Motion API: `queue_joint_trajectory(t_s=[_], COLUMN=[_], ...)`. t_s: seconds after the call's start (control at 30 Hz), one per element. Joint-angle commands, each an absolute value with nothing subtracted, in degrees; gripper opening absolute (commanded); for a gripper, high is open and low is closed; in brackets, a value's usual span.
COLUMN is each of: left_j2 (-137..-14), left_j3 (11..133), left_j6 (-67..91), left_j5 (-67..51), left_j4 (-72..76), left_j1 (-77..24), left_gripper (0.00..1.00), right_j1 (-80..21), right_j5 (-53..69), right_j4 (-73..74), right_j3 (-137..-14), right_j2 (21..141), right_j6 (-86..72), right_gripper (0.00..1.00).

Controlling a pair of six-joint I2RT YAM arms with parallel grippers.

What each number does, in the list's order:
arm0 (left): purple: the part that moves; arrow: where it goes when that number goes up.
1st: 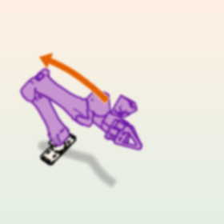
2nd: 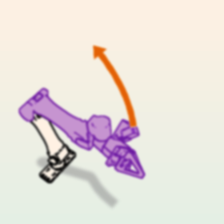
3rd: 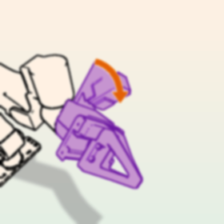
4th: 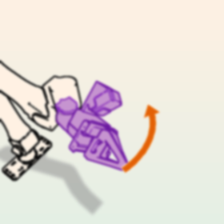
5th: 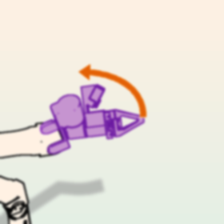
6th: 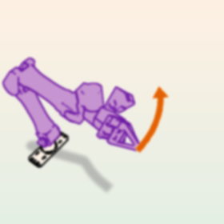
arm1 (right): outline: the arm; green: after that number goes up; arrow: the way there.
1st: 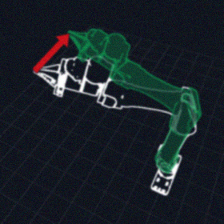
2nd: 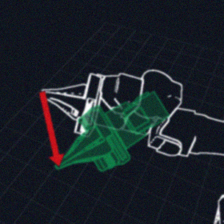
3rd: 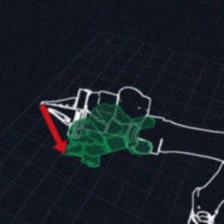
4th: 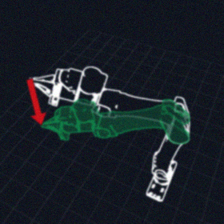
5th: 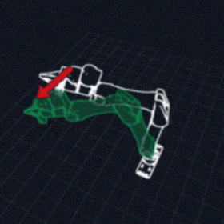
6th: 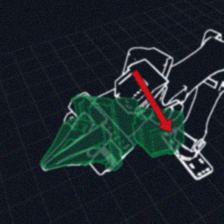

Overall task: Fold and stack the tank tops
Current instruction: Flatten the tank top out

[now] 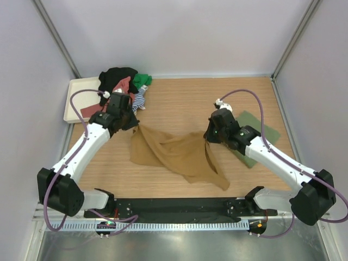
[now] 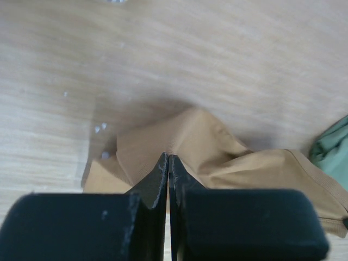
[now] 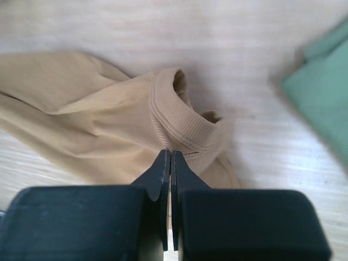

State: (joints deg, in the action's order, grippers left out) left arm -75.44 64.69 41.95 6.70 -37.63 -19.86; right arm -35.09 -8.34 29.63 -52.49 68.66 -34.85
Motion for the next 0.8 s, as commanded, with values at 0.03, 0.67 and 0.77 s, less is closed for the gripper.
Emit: queue_joint_trajectory(t_s=[0.03, 0.67, 0.77], left_j2=[-74.4, -44.3, -46.3], left_j3=[73.3, 69.6, 70.3], left_j6=[42.0, 43.0, 42.2], left_j5=[10.6, 3.7, 6.8], left_j4=[-41.0, -54.8, -52.2], left_j1=[-19.9, -22.1, -22.1], left_gripper=[0.0, 0.0, 0.0], right_j1=[-33.7, -33.5, -33.5], right_j5=[-14.5, 3.2, -6.0], right_j4=[33.2, 41.8, 45.3], right_j3=[-63.7, -62.3, -67.1], right_j2=[70.0, 48.3, 53.3], right_j6=[-32.2, -30.7, -28.4], right_gripper=[0.01, 0.01, 0.01])
